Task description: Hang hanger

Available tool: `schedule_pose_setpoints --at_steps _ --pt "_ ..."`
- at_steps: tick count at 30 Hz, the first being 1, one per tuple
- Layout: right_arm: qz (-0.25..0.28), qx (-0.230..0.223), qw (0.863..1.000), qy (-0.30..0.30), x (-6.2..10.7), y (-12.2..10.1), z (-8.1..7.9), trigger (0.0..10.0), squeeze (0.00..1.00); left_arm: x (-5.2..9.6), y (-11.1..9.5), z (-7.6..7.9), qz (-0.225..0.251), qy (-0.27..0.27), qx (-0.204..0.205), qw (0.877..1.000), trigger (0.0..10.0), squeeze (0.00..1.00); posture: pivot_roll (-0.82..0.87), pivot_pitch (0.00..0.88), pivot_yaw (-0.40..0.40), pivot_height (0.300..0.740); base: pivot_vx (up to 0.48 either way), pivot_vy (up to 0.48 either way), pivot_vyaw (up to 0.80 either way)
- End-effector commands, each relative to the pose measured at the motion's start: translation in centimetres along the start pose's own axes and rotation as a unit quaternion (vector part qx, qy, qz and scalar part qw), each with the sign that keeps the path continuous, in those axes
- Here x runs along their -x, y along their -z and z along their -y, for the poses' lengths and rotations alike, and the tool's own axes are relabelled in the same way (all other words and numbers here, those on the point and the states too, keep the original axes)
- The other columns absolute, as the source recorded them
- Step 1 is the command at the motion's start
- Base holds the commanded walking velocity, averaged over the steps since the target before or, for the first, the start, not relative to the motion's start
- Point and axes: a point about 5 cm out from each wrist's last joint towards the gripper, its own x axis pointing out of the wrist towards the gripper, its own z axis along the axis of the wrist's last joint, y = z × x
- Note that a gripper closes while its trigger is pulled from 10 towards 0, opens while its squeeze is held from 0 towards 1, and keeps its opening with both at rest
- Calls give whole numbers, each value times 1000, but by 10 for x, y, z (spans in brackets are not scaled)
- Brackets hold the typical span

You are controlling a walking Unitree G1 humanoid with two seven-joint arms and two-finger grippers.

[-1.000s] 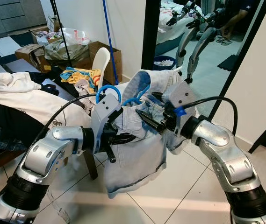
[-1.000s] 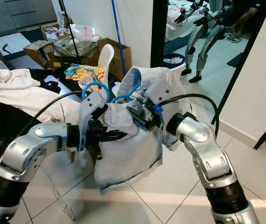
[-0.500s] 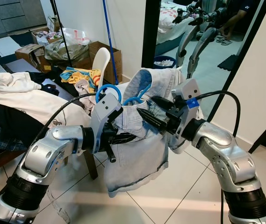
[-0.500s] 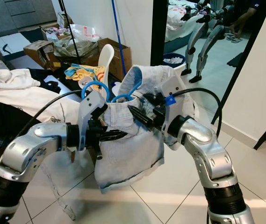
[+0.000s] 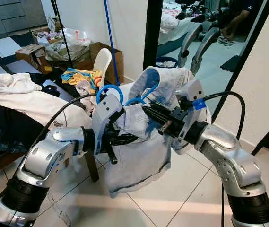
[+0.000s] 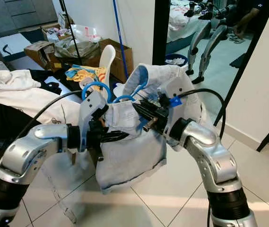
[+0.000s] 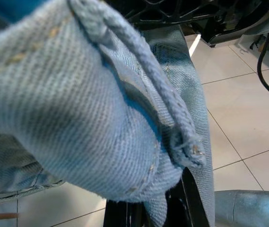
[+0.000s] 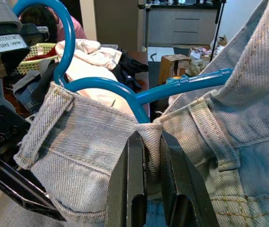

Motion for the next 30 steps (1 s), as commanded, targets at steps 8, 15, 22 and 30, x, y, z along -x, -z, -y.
schedule_pose_setpoints --at_steps 8,15,22,30 --pt "46 15 998 45 7 -19 15 0 0 9 1 -33 -2 -120 48 992 0 0 -11 69 29 740 0 0 0" --pt "-20 36 998 46 18 -7 18 0 0 15 -10 -52 47 -197 70 977 0 0 -13 66 30 740 0 0 0" --pt "-46 40 997 39 22 -1 16 0 0 18 -15 -58 70 -223 76 969 0 0 -13 65 31 740 0 0 0" --pt "-79 46 995 48 26 8 17 78 0 18 -23 -62 113 -240 105 959 0 0 -16 70 33 740 0 0 0"
